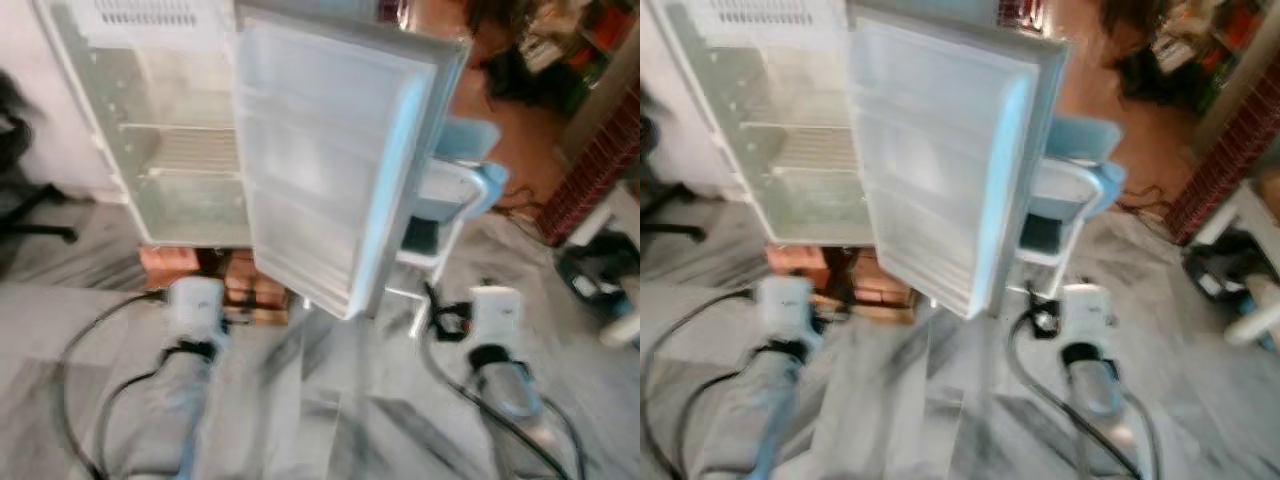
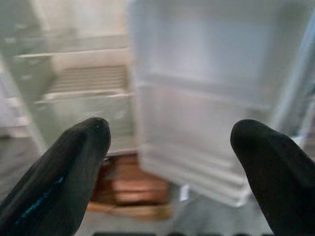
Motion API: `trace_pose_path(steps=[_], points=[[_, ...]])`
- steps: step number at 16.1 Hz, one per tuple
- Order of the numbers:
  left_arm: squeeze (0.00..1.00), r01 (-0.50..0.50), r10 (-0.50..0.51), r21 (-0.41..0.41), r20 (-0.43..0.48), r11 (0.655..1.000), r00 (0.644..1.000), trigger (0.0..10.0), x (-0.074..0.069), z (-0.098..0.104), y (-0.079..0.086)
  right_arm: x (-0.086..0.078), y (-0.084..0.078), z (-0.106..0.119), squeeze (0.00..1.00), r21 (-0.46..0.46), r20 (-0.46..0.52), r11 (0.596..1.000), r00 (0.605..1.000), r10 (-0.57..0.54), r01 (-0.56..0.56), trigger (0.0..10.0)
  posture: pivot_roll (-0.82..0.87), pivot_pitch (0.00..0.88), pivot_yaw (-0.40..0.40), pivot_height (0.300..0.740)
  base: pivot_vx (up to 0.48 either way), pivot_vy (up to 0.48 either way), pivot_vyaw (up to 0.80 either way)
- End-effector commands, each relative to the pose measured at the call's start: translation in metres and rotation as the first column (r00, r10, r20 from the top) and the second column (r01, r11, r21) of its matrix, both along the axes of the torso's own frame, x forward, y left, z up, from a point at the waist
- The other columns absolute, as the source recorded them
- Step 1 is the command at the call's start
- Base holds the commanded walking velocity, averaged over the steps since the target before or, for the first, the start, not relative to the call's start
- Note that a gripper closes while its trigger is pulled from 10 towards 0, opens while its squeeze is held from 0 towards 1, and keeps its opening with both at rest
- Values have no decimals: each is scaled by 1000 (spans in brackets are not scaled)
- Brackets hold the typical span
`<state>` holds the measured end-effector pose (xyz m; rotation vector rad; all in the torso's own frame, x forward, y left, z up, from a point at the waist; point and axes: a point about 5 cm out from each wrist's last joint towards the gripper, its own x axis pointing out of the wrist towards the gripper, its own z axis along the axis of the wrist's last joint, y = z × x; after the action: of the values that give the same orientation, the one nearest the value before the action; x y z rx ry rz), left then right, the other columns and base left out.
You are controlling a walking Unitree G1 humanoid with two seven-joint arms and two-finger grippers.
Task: Restocking fridge
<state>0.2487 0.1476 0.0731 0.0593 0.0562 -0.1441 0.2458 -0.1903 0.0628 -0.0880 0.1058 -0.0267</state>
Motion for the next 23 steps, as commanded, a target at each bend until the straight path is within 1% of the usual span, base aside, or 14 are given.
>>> trace_pose_path(steps=[1, 7, 10, 14, 15, 16, 21, 22, 23], points=[[0, -36, 36, 27, 6, 999, 999, 10000, 1, 2, 13, 6, 9, 7, 0, 10, 35, 1000, 999, 24, -24, 10000, 62, 48, -49, 740, 450, 0, 0], [0, -34, 34, 31, 1, 999, 999, 10000, 1, 1, 12, 10, 9, 9, 0, 3, 49, 1000, 999, 23, -23, 10000, 65, 47, -50, 740, 439, 0, 0], [0, -38, 39, 30, -8, 999, 999, 10000, 1, -1, 11, 11, 8, 8, 0, 3, 49, 1000, 999, 19, -19, 10000, 69, 48, -53, 740, 291, 0, 0], [0, -50, 51, 41, -25, 998, 998, 10000, -2, -5, 11, 12, 7, 7, 0, 2, 48, 1000, 999, 12, -12, 10000, 72, 45, -53, 740, 0, 0, 0], [0, -48, 50, 56, -32, 997, 998, 10000, -3, -6, 10, 13, 6, 7, 0, 1, 48, 1000, 999, 10, -10, 10000, 72, 45, -53, 740, 0, 0, 0], [0, -45, 47, 51, -36, 998, 998, 10000, -3, -6, 9, 13, 6, 7, 0, -4, 48, 1000, 999, 12, -12, 10000, 70, 42, -53, 740, 0, 0, 0], [0, -37, 39, 49, -41, 998, 998, 10000, -2, -7, 8, 14, 5, 7, 0, -10, 50, 1000, 999, 16, -16, 10000, 72, 45, -56, 740, 0, -480, 0], [0, -38, 39, 32, -40, 999, 998, 10000, -2, -7, 7, 15, 5, 7, 0, -9, 51, 1000, 999, 18, -18, 10000, 72, 45, -56, 740, 0, -401, 0], [0, -37, 38, 34, -36, 999, 999, 10000, -2, -6, 7, 15, 5, 7, 0, -7, 51, 1000, 998, 23, -22, 10000, 74, 46, -56, 740, 0, 0, 0]])
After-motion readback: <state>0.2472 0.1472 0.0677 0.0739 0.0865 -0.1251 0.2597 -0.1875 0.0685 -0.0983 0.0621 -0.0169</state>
